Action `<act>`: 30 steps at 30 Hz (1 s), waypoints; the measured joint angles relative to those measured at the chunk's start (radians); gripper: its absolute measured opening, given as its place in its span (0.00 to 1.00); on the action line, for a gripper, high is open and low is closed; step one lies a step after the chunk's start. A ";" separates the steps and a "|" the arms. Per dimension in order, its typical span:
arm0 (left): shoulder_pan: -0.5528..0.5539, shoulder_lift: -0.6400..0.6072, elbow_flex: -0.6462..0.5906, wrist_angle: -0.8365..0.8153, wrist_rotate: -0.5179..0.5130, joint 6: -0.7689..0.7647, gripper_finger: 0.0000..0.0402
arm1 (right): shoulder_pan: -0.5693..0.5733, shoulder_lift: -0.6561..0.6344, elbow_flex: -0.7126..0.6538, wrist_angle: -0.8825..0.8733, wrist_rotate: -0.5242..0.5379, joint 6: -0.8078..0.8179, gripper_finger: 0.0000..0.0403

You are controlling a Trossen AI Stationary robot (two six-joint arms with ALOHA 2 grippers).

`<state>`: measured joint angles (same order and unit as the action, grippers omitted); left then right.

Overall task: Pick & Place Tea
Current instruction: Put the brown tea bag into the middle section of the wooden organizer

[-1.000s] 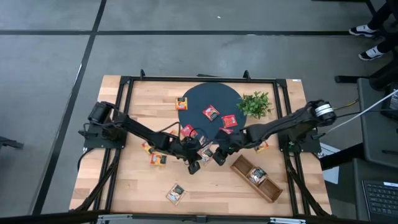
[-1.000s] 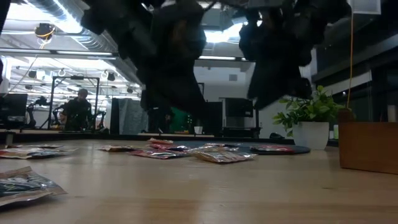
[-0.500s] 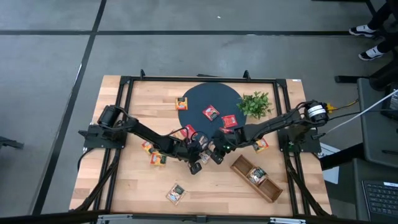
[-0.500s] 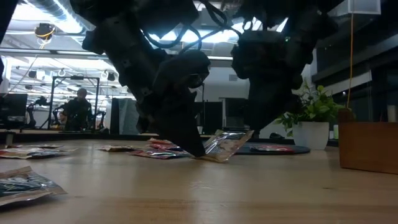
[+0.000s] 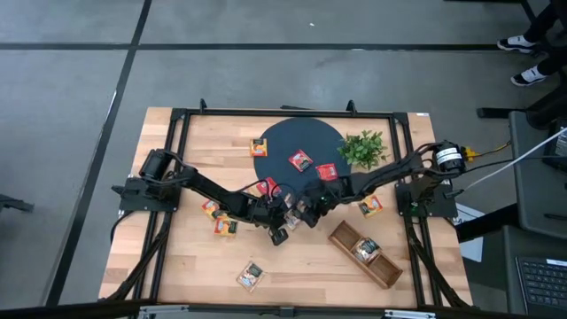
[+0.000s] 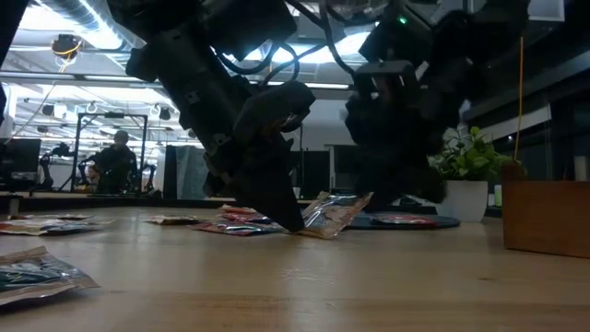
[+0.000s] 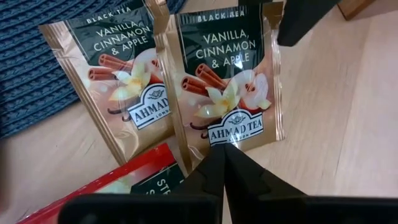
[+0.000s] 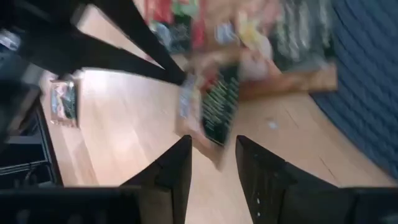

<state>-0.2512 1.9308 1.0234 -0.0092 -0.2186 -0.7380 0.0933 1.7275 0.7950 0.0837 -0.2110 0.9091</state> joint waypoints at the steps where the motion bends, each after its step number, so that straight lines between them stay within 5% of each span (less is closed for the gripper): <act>1: 0.000 0.000 0.000 0.000 0.000 0.000 0.00 | 0.000 0.000 -0.015 0.027 -0.007 0.014 0.31; 5: 0.000 0.000 0.000 0.001 0.000 0.000 0.01 | 0.001 0.000 -0.035 0.062 -0.028 0.027 0.27; 12: 0.000 0.000 -0.001 0.001 0.001 -0.011 0.01 | 0.001 0.000 -0.035 0.106 -0.028 0.003 0.03; 21: 0.000 -0.002 -0.002 0.005 0.096 -0.011 0.01 | 0.002 -0.004 -0.035 0.106 -0.039 -0.004 0.01; 30: -0.001 -0.085 -0.003 -0.010 0.122 0.003 0.13 | 0.002 -0.097 -0.034 0.011 -0.052 -0.022 0.01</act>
<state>-0.2520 1.8462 1.0203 -0.0189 -0.0963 -0.7352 0.0948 1.6304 0.7607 0.0950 -0.2625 0.8875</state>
